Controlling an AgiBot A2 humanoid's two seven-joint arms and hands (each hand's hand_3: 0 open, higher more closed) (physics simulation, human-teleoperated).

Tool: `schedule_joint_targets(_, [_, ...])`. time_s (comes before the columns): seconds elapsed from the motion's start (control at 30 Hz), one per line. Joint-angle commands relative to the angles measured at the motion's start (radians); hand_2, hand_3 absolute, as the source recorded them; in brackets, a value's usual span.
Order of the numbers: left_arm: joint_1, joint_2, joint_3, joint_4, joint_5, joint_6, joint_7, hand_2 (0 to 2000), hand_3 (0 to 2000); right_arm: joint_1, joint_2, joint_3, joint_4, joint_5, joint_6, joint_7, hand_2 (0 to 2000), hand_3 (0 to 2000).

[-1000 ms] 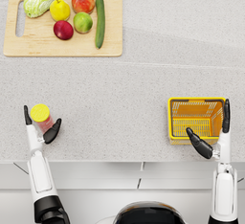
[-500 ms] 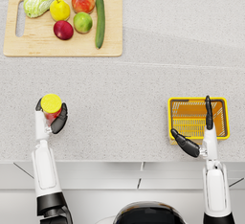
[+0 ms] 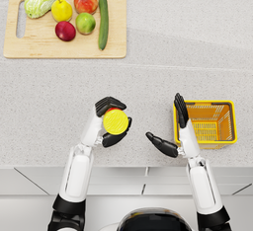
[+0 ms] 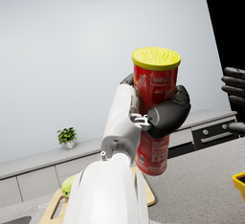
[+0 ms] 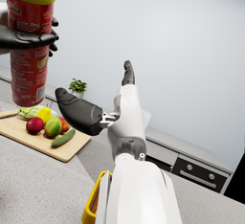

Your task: Pick up the red potato chip and place it into the yellow basket

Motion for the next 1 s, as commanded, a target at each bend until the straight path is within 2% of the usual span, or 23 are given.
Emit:
schedule_joint_targets(0.03, [0.052,0.055,0.114,-0.024,0.000,0.000,-0.001,2000,2000,0.031,-0.023,0.062,-0.033,0.002,0.000,0.000,0,0])
schedule_joint_targets(0.13, [0.073,0.100,0.194,-0.008,0.000,-0.003,-0.002,2000,2000,0.071,-0.057,0.069,-0.058,0.004,0.000,0.000,0,0])
schedule_joint_targets(0.33, [0.052,0.097,0.268,-0.028,0.000,-0.005,-0.001,2000,2000,0.097,-0.083,0.065,-0.100,0.005,0.000,0.000,0,0])
schedule_joint_targets(0.4, [0.045,0.096,0.277,-0.017,0.001,-0.004,0.002,2000,2000,0.111,-0.094,0.059,-0.105,0.005,0.035,0.000,0,0])
schedule_joint_targets(0.43, [0.045,0.096,0.273,-0.014,0.002,0.002,0.002,2000,2000,0.107,-0.092,0.057,-0.099,0.005,0.054,0.000,1361,327])
schedule_joint_targets(0.47, [0.047,0.093,0.275,-0.014,0.003,0.002,0.001,2000,2000,0.108,-0.088,0.056,-0.104,0.006,0.147,0.002,2000,653])
schedule_joint_targets(0.5, [0.048,0.091,0.277,-0.014,0.003,0.005,-0.002,2000,2000,0.111,-0.085,0.055,-0.108,0.006,0.223,0.005,2000,980])
schedule_joint_targets(0.53, [0.044,0.083,0.284,-0.022,0.004,0.004,-0.002,2000,2000,0.112,-0.081,0.057,-0.108,0.006,0.259,0.008,2000,1307])
schedule_joint_targets(0.6, [0.037,0.070,0.286,-0.019,0.004,0.002,0.000,2000,2000,0.118,-0.081,0.070,-0.104,0.006,0.258,0.008,2000,1960])
schedule_joint_targets(0.67, [0.037,0.064,0.273,-0.027,0.004,0.004,0.001,2000,2000,0.123,-0.082,0.069,-0.108,0.005,0.239,0.005,2000,2000])
schedule_joint_targets(0.7, [0.031,0.057,0.262,-0.039,0.003,0.004,0.002,639,1673,0.129,-0.085,0.062,-0.109,0.005,0.234,0.005,2000,2000])
schedule_joint_targets(0.73, [0.025,0.053,0.230,-0.043,0.002,0.036,0.002,0,1347,0.128,-0.086,0.061,-0.109,0.005,0.218,0.001,2000,2000])
schedule_joint_targets(0.8, [0.010,0.046,0.177,-0.042,0.001,0.082,0.003,0,693,0.142,-0.098,0.044,-0.104,0.006,0.186,0.005,2000,2000])
schedule_joint_targets(0.87, [-0.022,0.026,0.076,-0.084,0.001,0.105,0.003,0,40,0.163,-0.110,-0.006,-0.085,0.006,0.179,0.003,2000,2000])
schedule_joint_targets(0.93, [-0.076,0.011,-0.090,-0.138,0.000,0.093,0.000,0,0,0.192,-0.128,-0.104,-0.082,0.007,0.185,0.000,2000,2000])
schedule_joint_targets(1.0, [-0.111,0.021,-0.227,-0.181,0.000,0.102,0.001,0,0,0.214,-0.126,-0.193,-0.097,0.006,0.201,0.003,2000,2000])
